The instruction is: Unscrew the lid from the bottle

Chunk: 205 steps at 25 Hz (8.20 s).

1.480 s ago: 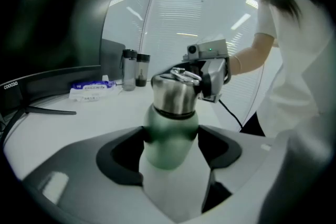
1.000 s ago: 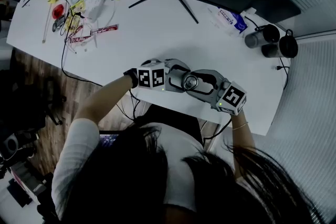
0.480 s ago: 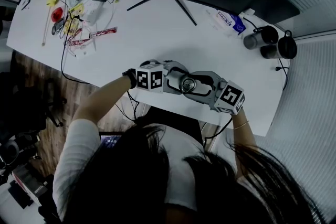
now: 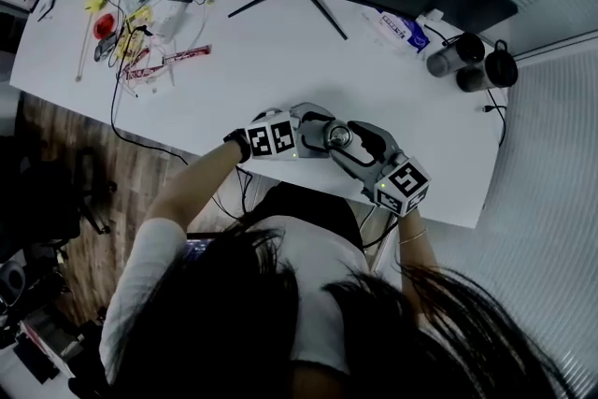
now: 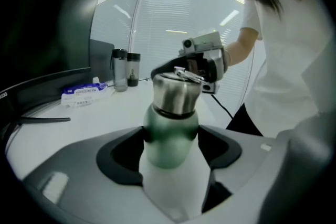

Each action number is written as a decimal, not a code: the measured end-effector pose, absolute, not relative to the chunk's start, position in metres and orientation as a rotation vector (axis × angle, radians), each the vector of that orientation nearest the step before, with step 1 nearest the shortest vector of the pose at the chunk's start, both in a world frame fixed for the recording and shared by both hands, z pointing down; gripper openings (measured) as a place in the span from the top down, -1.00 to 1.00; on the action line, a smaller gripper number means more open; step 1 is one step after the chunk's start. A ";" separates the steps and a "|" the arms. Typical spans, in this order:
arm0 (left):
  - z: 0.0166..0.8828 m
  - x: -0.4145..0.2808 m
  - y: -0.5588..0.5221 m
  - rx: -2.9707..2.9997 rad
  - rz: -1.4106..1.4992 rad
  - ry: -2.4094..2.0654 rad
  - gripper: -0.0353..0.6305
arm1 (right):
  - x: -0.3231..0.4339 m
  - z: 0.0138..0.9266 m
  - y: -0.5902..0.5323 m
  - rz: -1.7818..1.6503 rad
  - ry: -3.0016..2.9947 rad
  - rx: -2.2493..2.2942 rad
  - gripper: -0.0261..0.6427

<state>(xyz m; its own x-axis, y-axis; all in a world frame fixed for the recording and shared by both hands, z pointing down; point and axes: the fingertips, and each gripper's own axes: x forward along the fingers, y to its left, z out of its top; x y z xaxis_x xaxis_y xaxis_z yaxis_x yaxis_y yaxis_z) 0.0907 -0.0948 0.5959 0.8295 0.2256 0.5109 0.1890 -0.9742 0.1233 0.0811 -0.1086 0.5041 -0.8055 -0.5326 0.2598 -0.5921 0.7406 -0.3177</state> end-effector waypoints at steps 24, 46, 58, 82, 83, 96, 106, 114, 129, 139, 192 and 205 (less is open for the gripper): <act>0.595 0.090 -0.093 2.894 0.769 -0.062 -0.22 | 0.082 0.514 -0.109 0.509 -2.595 1.352 0.19; 0.595 0.084 -0.091 2.925 0.901 0.442 -0.22 | 0.069 0.513 -0.105 0.453 -2.803 0.467 0.20; 0.591 0.083 -0.092 2.940 0.934 0.563 -0.22 | 0.068 0.512 -0.107 0.495 -2.824 0.251 0.22; 0.536 0.042 -0.104 2.989 0.721 0.087 -0.21 | 0.084 0.440 -0.104 0.392 -2.896 0.831 0.22; 0.529 0.038 -0.106 3.000 0.703 0.053 -0.21 | 0.085 0.435 -0.102 0.378 -2.898 0.868 0.22; 0.447 0.026 -0.129 3.033 0.378 -0.405 -0.07 | 0.113 0.385 -0.100 0.188 -2.767 1.370 0.22; 0.405 0.026 -0.135 2.939 0.202 -0.761 0.17 | 0.143 0.365 -0.099 0.158 -2.625 1.710 0.22; 0.399 0.026 -0.138 2.875 0.190 -0.930 0.26 | 0.154 0.352 -0.090 0.094 -2.591 1.801 0.22; 0.402 0.012 -0.139 2.790 0.185 -1.152 0.72 | 0.161 0.357 -0.088 0.065 -2.558 1.809 0.22; 0.405 0.014 -0.145 2.791 0.204 -1.163 0.72 | 0.161 0.362 -0.097 0.056 -2.548 1.796 0.22; 0.399 -0.004 -0.161 2.800 0.196 -1.193 0.72 | 0.141 0.371 -0.113 0.087 -2.554 1.753 0.23; 0.407 -0.005 -0.166 2.790 0.215 -1.205 0.72 | 0.145 0.374 -0.118 0.104 -2.558 1.755 0.23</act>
